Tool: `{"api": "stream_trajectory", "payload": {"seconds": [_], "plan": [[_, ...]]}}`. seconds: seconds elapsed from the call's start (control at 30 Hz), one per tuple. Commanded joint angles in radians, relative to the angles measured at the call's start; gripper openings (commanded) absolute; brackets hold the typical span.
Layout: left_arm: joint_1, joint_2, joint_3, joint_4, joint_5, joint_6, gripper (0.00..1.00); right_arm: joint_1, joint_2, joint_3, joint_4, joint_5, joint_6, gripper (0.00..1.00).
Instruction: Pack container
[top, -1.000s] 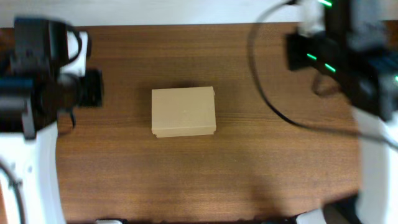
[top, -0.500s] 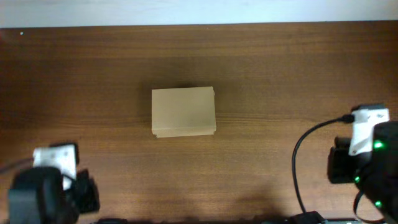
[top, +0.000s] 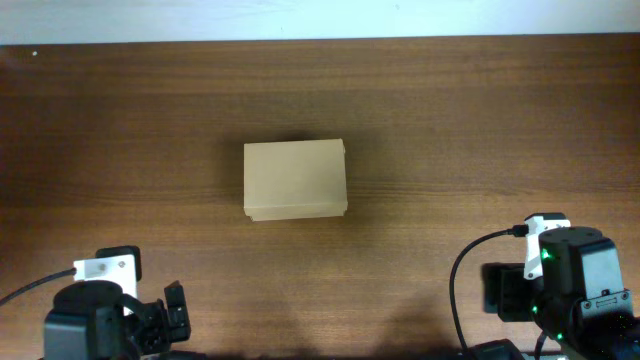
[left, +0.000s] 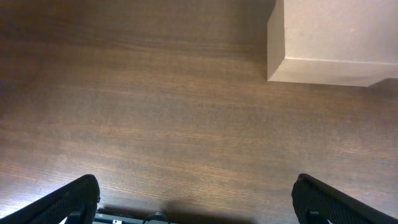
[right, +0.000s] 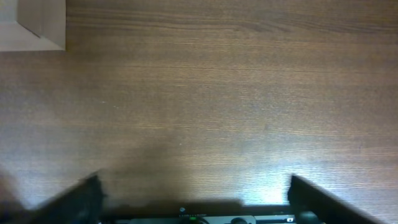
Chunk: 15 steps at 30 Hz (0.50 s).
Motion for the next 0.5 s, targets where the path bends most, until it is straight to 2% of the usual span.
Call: {"api": "stream_trajectory", "payload": {"seconds": [0.0,0.47], "plan": [[-0.005,0.002,-0.012,0.003,-0.021,-0.006,1.0,-0.005,-0.007,-0.005,0.006,-0.008,0.013,0.99],[-0.005,0.002,-0.012,0.002,-0.018,-0.006,1.0,-0.005,-0.007,-0.005,0.006,-0.008,0.013,0.99]]}}
